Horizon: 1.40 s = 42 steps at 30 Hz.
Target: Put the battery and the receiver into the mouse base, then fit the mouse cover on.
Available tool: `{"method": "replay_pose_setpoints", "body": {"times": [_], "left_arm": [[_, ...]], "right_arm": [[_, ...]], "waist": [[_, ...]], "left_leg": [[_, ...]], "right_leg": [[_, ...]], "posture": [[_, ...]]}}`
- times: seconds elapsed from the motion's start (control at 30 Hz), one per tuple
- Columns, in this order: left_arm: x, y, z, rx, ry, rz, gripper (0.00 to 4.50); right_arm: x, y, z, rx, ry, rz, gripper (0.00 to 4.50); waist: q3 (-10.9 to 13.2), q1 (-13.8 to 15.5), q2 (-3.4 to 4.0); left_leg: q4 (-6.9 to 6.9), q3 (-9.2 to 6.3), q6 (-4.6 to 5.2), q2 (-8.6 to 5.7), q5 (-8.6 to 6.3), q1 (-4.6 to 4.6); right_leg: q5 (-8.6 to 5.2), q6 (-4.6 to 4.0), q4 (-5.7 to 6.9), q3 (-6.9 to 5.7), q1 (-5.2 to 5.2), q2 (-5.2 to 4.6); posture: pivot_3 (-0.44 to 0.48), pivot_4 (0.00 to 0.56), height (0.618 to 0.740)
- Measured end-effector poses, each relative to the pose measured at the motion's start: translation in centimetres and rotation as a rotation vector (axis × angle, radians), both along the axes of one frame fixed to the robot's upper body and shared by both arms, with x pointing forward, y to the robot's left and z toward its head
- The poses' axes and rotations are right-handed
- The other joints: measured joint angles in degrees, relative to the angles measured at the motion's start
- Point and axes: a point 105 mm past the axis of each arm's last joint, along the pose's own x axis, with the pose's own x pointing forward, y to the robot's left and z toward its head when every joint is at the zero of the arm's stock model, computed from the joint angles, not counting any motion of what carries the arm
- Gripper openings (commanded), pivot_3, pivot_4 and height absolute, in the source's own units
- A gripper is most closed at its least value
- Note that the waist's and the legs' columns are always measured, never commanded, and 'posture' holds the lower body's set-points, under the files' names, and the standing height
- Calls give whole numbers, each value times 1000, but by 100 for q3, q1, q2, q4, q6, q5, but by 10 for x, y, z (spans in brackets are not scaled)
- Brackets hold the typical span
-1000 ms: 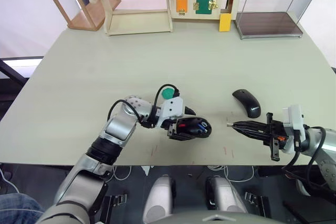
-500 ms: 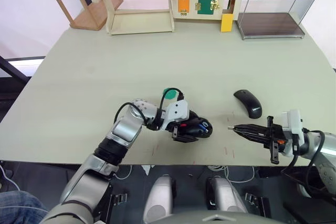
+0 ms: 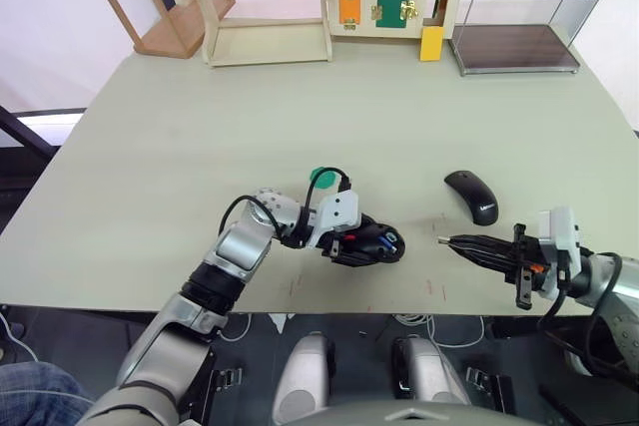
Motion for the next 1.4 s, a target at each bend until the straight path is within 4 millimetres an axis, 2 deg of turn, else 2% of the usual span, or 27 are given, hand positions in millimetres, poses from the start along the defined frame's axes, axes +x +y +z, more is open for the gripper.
{"method": "replay_pose_setpoints", "body": {"times": [0.17, 0.37, 0.47, 0.57, 0.7, 0.97, 1.17, 1.4], "left_arm": [[0, -2, 0, -3, 6, 7, 2975], [2, -3, -1, -3, 8, 26, 2975], [2, -4, -1, -3, 4, 28, 2975], [3, -4, -2, 4, -3, 29, 2975], [4, -4, -1, 13, -12, 28, 2975], [6, -5, 0, 38, -4, 27, 2975], [8, -10, 0, 39, 7, 28, 2975], [11, -10, 1, 45, 3, 19, 2975]], "right_arm": [[-1, 7, 12, -39, 6, 37, 0], [6, 10, 13, -141, 51, 23, 0], [14, 22, 18, -162, 85, 0, 0], [29, 29, 22, -190, 155, -96, 0], [36, 37, 25, -191, 241, -138, 0], [44, 43, 23, -467, 379, -178, 0], [57, 51, 36, -614, 485, -161, 0], [74, 57, 25, -759, 563, -194, 0]], "waist": [[-1, 8, 1], [-3, 8, 2], [-3, 20, 1], [-3, 17, 1], [-3, 6, 1], [-4, 6, 3], [-4, 18, 3], [-3, 5, 4]], "left_leg": [[4, -1, 0, -1, 0, 0], [13, -3, 0, -2, 0, 2], [24, -6, 0, -2, 0, 1], [37, -5, 0, -3, 0, -1], [39, -4, 0, -3, 0, -2], [52, -8, 1, -4, 0, -3], [59, -10, 1, -4, -1, -8], [60, -10, 2, -6, -1, -8]], "right_leg": [[0, 0, 1, -1, 2, 0], [-8, -13, 5, -2, 7, -1], [-9, -16, 19, -4, 6, -2], [-12, -22, 32, -2, 5, -5], [-12, -23, 39, 1, 3, -7], [-13, -25, 57, 4, -5, -12], [-13, -25, 58, -2, -6, -20], [-13, -24, 60, 1, -9, -25]], "posture": [[0, 150, 740], [0, 150, 740], [0, 150, 740], [0, 150, 740], [0, 150, 740], [0, 150, 740], [0, 150, 740], [0, 150, 740]]}}
